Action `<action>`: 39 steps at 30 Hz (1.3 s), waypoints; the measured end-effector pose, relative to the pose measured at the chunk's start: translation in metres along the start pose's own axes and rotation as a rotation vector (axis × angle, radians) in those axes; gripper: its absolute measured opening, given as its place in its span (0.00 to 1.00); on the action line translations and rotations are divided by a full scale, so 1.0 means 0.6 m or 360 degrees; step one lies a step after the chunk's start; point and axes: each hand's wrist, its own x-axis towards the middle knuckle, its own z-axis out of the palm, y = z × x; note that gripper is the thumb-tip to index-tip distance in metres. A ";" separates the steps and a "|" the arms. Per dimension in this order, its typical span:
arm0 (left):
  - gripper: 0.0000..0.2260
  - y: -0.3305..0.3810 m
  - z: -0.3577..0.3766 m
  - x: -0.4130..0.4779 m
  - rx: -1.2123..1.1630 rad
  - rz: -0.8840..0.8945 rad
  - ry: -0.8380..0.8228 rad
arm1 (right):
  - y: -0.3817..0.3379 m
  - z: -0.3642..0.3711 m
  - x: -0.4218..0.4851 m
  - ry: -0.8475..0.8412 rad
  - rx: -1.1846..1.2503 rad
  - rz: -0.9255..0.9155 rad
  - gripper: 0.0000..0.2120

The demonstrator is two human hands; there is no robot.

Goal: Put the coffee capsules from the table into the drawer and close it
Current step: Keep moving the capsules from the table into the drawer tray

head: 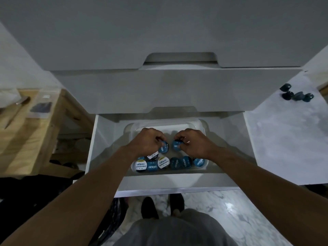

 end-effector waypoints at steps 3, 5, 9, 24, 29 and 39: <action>0.08 -0.001 -0.001 -0.001 0.0037 -0.0020 -0.0035 | 0.000 0.006 0.005 -0.0051 0.0013 0.0019 0.13; 0.08 0.000 -0.002 -0.001 0.0042 -0.0034 -0.0037 | 0.000 0.010 0.007 -0.0094 0.0041 0.0022 0.13; 0.08 0.002 -0.003 0.000 0.0068 -0.0052 -0.0089 | 0.002 0.012 0.010 -0.0135 0.0074 0.0022 0.13; 0.11 0.014 -0.002 -0.015 0.0130 -0.0122 -0.0022 | 0.011 0.009 0.013 -0.0139 0.0048 -0.0061 0.16; 0.13 0.030 -0.021 -0.033 0.0304 -0.0250 0.0148 | 0.016 -0.018 0.020 0.0050 -0.0152 -0.0177 0.15; 0.16 0.095 -0.033 -0.120 0.0841 -0.0222 0.0612 | -0.014 -0.076 -0.045 0.0347 -0.0550 -0.0218 0.17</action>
